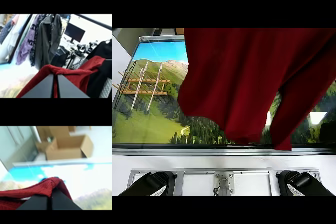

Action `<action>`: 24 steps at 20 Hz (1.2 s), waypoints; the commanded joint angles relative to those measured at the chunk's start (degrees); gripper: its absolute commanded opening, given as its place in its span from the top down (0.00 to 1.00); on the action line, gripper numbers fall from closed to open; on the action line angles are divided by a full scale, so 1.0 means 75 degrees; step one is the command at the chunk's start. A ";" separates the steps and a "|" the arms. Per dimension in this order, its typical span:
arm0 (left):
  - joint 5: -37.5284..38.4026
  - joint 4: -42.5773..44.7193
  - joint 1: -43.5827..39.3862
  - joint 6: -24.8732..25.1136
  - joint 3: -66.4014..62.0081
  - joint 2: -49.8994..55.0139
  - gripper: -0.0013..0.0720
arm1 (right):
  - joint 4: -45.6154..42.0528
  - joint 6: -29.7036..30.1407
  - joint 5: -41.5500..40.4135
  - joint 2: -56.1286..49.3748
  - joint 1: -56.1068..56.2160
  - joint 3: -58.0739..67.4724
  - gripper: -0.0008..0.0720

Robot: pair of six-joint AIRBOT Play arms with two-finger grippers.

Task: Fold the clothes and pants, and hang the long-sleeved shirts on hangers.

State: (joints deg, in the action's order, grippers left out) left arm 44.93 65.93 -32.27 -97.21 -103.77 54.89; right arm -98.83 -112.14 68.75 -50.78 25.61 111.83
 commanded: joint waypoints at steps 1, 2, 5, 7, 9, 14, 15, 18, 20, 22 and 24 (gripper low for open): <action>0.1533 0.0807 0.0003 -0.0207 0.0440 0.0227 0.96 | -0.0192 0.0688 0.1848 -0.0731 -0.0073 0.0029 0.96; 0.2600 0.1157 0.0000 -0.0367 0.0443 0.0565 0.96 | -0.0195 0.1070 0.2518 -0.1134 -0.0073 0.0012 0.96; 0.5639 0.1690 0.0000 -0.0338 0.0979 0.1518 0.96 | -0.0192 0.1792 0.4068 -0.2095 -0.0067 -0.0627 0.96; 0.5942 0.1647 -0.0041 -0.0128 0.2352 0.1722 0.96 | -0.0105 0.1900 0.4293 -0.2302 -0.0067 -0.1827 0.96; 0.5383 0.1620 -0.0096 -0.0131 0.4036 0.1731 0.96 | -0.0050 0.1903 0.4170 -0.2302 -0.0070 -0.3319 0.96; 0.3993 0.0615 -0.0087 0.0035 0.5595 0.2710 0.96 | 0.0157 0.1833 0.3407 -0.2812 -0.0070 -0.4905 0.96; 0.3937 0.0434 -0.0087 0.0070 0.5517 0.2958 0.96 | 0.0248 0.1836 0.3232 -0.2914 -0.0070 -0.4905 0.96; 0.3981 0.0408 -0.0082 0.0122 0.4995 0.3453 0.96 | 0.0423 0.1719 0.2757 -0.3066 -0.0070 -0.4908 0.96; 0.4004 0.0411 -0.0076 0.0192 0.4669 0.3494 0.96 | 0.0414 0.1632 0.2678 -0.3048 -0.0070 -0.4908 0.96; 0.4060 0.0405 -0.0079 0.0341 0.4412 0.3491 0.96 | 0.0417 0.1635 0.2687 -0.3057 -0.0070 -0.4908 0.96; 0.4301 0.0393 -0.0079 0.0592 0.4138 0.3491 0.47 | 0.0417 0.1635 0.2690 -0.3054 -0.0067 -0.4908 0.96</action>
State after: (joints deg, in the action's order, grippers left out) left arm 76.40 70.43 -32.82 -94.89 -70.06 80.60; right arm -97.08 -99.44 89.97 -73.52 25.02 75.20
